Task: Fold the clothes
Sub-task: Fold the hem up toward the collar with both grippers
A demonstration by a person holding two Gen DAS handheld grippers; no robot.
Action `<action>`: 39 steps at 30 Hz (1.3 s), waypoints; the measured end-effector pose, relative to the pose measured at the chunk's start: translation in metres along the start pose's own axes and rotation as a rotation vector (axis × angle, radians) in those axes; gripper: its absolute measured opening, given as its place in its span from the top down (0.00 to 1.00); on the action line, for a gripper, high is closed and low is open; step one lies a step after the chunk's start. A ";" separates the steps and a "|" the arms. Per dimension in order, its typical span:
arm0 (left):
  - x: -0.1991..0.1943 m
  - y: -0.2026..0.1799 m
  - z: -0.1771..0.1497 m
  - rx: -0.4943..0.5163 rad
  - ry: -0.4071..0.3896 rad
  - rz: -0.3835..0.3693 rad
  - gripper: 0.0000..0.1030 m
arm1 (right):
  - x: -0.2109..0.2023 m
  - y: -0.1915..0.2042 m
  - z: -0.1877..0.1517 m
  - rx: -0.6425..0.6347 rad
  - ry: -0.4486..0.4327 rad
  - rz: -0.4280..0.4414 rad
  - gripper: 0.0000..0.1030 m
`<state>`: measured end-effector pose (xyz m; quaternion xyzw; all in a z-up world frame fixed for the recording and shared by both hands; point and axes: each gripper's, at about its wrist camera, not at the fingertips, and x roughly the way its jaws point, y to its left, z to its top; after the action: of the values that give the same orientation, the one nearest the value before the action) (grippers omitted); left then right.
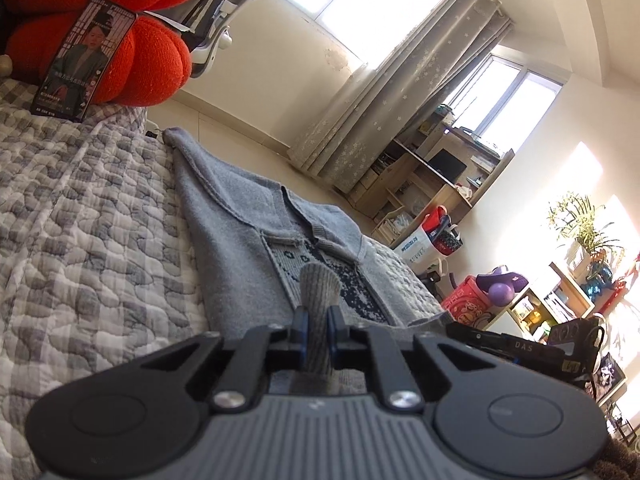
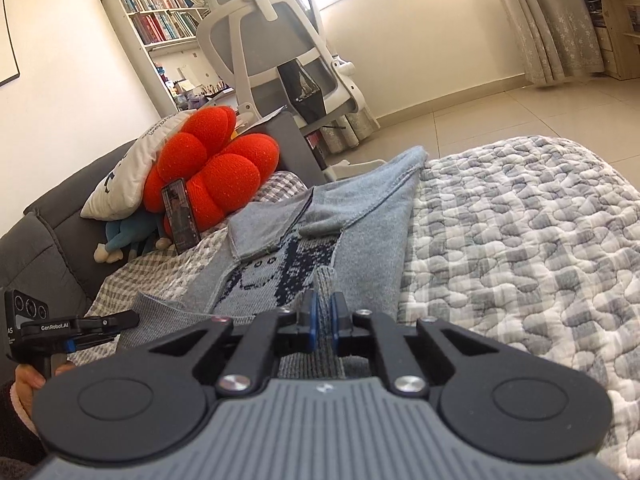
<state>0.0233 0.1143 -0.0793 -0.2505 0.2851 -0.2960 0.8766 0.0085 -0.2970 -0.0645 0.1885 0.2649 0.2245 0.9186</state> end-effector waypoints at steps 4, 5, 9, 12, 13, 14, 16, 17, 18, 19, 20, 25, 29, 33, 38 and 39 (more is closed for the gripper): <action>0.014 0.016 0.014 -0.071 -0.002 -0.005 0.92 | 0.019 -0.004 0.014 0.016 -0.010 0.003 0.91; 0.018 0.021 0.018 -0.094 -0.004 -0.005 0.92 | 0.024 -0.006 0.017 0.024 -0.011 0.002 0.91; 0.032 0.042 0.030 -0.183 -0.027 -0.004 0.92 | 0.045 -0.016 0.027 0.051 -0.014 -0.004 0.91; 0.043 0.053 0.038 -0.226 -0.038 0.000 0.92 | 0.057 -0.024 0.033 0.069 -0.018 -0.007 0.91; 0.047 0.056 0.040 -0.236 -0.039 0.000 0.92 | 0.061 -0.026 0.035 0.073 -0.020 -0.010 0.91; 0.050 0.058 0.041 -0.243 -0.042 -0.001 0.92 | 0.065 -0.028 0.038 0.078 -0.023 -0.012 0.91; 0.055 0.061 0.045 -0.250 -0.047 -0.002 0.92 | 0.071 -0.031 0.042 0.083 -0.028 -0.014 0.91; 0.058 0.062 0.046 -0.252 -0.050 -0.001 0.92 | 0.074 -0.032 0.043 0.084 -0.029 -0.017 0.91; 0.060 0.063 0.047 -0.254 -0.051 0.001 0.92 | 0.077 -0.034 0.045 0.084 -0.029 -0.020 0.91; 0.063 0.065 0.048 -0.255 -0.049 0.006 0.92 | 0.079 -0.035 0.046 0.085 -0.029 -0.023 0.91; 0.065 0.067 0.049 -0.256 -0.047 0.014 0.92 | 0.082 -0.036 0.046 0.085 -0.027 -0.028 0.91; 0.080 0.073 0.047 -0.251 -0.023 0.080 0.92 | 0.096 -0.042 0.045 0.081 0.001 -0.067 0.91; 0.084 0.069 0.046 -0.218 0.006 0.114 0.89 | 0.100 -0.041 0.043 0.049 0.027 -0.092 0.91; 0.073 0.055 0.054 -0.163 -0.026 0.149 0.64 | 0.090 -0.033 0.049 0.012 0.021 -0.108 0.85; 0.063 0.023 0.062 -0.011 -0.091 0.183 0.53 | 0.083 -0.015 0.052 -0.072 -0.008 -0.147 0.83; 0.064 0.016 0.061 0.022 -0.090 0.177 0.52 | 0.084 -0.010 0.051 -0.092 -0.014 -0.151 0.81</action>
<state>0.1117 0.0995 -0.0682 -0.2276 0.2633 -0.2088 0.9139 0.1043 -0.2736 -0.0629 0.1269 0.2614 0.1651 0.9425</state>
